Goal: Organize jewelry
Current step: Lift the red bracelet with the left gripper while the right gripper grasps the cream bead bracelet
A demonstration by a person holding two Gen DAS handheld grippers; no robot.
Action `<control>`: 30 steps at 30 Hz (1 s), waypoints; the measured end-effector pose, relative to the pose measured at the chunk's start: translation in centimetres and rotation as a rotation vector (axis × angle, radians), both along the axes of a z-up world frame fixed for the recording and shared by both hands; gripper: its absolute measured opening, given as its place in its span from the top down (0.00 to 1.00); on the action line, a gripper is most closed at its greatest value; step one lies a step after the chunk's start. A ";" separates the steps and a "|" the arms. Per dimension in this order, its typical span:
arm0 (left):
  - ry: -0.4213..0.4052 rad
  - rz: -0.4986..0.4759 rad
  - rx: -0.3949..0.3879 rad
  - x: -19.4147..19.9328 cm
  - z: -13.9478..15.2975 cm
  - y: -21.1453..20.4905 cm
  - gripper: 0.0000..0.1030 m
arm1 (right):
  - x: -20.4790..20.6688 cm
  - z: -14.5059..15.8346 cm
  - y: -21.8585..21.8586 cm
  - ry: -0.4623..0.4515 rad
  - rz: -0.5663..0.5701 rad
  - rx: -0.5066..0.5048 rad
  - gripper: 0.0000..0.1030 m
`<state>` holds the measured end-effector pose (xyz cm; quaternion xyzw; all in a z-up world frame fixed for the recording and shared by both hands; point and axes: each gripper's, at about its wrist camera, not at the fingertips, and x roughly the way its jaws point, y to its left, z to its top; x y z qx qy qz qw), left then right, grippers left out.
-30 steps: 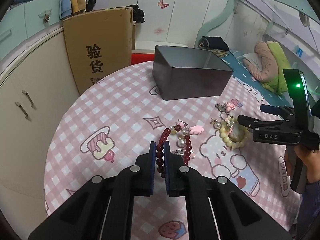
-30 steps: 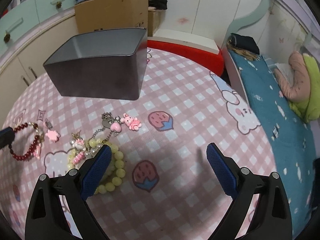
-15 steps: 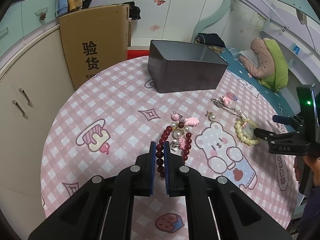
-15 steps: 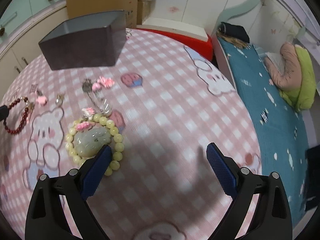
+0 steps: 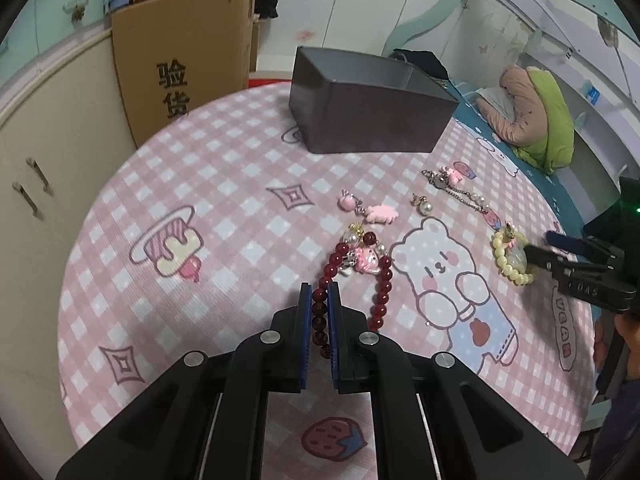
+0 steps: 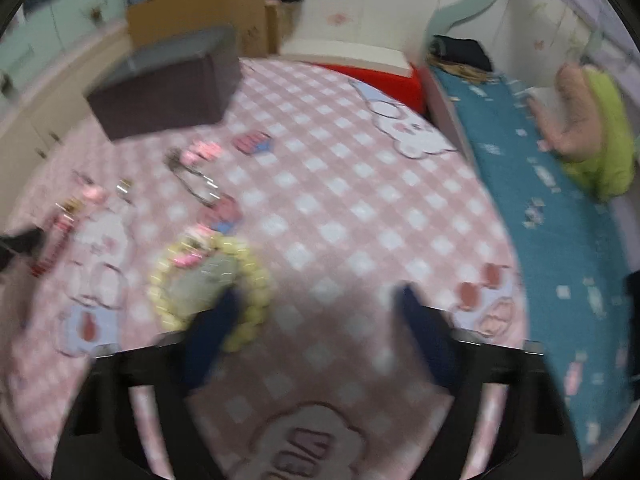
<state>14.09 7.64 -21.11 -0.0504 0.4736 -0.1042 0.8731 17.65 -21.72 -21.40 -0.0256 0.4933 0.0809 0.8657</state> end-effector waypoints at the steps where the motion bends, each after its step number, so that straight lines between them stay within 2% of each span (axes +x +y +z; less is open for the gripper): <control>1: 0.007 0.003 -0.002 0.1 -0.1 0.1 0.94 | 0.0 0.1 0.0 0.001 0.005 -0.002 0.46; 6: 0.008 0.005 0.000 0.1 -0.3 0.1 0.93 | -0.2 0.3 -0.1 -0.001 0.012 0.013 0.50; 7: 0.005 0.003 0.003 0.0 -0.3 0.1 0.93 | -0.2 0.3 0.0 -0.004 0.020 0.019 0.55; 8: 0.000 0.001 0.012 0.0 -0.3 0.0 0.93 | 0.1 0.2 0.4 -0.007 0.025 0.024 0.70; 10: -0.007 0.004 0.012 0.0 -0.3 0.0 0.94 | 0.2 0.1 0.9 -0.008 0.046 0.052 0.90; 16: -0.080 -0.020 0.001 -0.5 1.8 -0.5 0.94 | -0.4 1.2 1.9 -0.053 0.061 0.086 0.90; 22: -0.162 -0.080 -0.076 -1.4 5.5 -1.0 0.94 | -1.5 5.6 2.6 -0.151 0.099 0.114 0.90; 30: -0.201 -0.148 -0.153 -1.0 8.3 -1.7 0.94 | -1.2 9.7 3.9 -0.238 0.141 0.121 0.90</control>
